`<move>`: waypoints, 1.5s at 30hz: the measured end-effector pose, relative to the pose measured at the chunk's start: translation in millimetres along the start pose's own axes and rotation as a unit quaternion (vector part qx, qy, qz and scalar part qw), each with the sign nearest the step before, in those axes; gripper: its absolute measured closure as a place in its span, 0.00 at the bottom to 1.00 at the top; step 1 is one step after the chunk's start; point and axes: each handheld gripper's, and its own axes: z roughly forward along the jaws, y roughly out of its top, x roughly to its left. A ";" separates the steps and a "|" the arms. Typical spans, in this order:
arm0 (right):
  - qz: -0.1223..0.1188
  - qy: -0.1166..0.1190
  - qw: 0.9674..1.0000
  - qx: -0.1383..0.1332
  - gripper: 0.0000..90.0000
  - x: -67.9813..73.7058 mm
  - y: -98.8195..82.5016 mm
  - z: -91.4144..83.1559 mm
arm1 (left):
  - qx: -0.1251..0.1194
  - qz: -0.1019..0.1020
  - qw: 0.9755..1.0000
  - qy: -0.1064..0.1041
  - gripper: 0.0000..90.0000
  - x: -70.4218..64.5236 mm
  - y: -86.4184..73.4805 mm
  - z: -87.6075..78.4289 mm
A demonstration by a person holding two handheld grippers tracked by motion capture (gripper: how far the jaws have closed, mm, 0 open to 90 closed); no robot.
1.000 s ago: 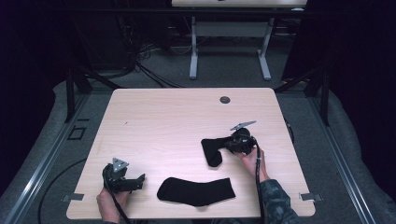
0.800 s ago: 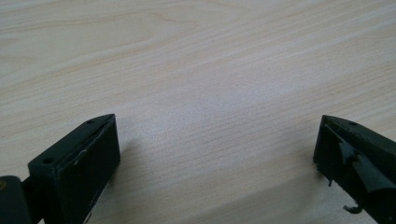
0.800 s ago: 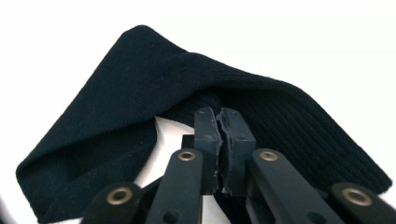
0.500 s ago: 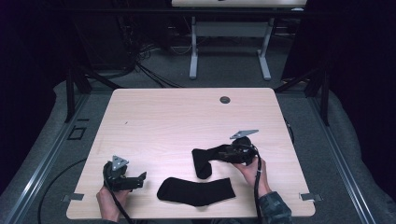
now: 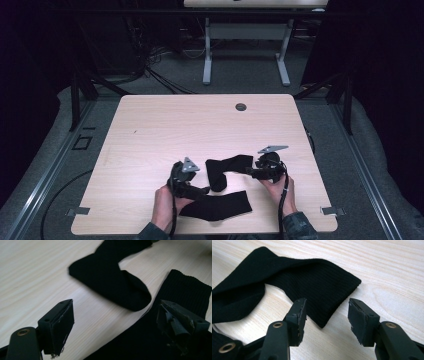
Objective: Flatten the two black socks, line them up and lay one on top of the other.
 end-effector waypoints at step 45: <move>-0.067 0.044 0.995 0.052 0.93 22.3 -9.5 -6.5 | 0.058 -0.054 0.995 0.067 0.64 80.1 25.8 -23.7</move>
